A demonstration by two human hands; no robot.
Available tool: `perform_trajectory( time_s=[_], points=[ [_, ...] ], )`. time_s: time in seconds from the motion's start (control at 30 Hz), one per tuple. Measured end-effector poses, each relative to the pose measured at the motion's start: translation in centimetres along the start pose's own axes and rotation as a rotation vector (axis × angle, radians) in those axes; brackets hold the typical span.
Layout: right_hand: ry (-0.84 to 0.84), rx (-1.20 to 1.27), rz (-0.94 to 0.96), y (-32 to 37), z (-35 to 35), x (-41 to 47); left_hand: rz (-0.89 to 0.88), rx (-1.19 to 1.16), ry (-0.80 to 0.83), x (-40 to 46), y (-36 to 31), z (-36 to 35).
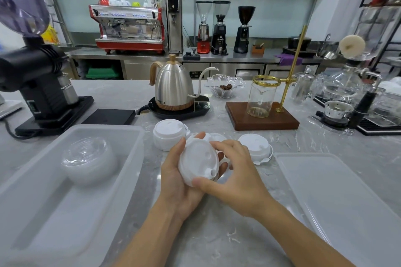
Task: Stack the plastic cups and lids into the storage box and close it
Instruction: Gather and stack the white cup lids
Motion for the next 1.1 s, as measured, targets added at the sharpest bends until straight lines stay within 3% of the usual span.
perform_trajectory(
  time_s=[0.07, 0.13, 0.23, 0.33, 0.43, 0.77, 1.1],
  points=[
    [-0.047, 0.085, -0.073, -0.7, 0.8, 0.9, 0.005, -0.020, -0.025, 0.0, -0.1, 0.0],
    [-0.201, 0.077, -0.110, -2.1, 2.4, 2.1, 0.006, -0.021, -0.063, 0.1, -0.2, 0.1],
    [-0.361, -0.211, -0.123, -4.7, 4.5, 3.2, 0.008, -0.038, -0.082, 0.2, -0.2, 0.5],
    [-0.134, -0.569, -0.195, -7.6, 4.1, 3.5, 0.011, -0.038, -0.090, 0.0, 0.0, 0.5],
    [0.012, -0.716, -0.205, -8.6, 3.4, 3.4, 0.015, -0.034, -0.104, -0.1, 0.1, 0.4],
    [-0.062, -0.640, -0.279, -7.6, 3.6, 3.3, 0.022, -0.044, -0.095, -0.2, -0.1, 0.5],
    [0.036, -0.730, -0.372, -7.1, 4.4, 3.5, 0.021, -0.054, -0.119, -0.2, -0.2, 0.6]
  ],
)
Point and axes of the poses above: each hand's wrist, its own x-axis towards the middle knuckle, its own z-axis out of the back of the hand, y = z × x, the point moved 3 cm from there along x, towards the middle knuckle, and after that the axes turned 10 degrees about -y, right-handed, at the moved point
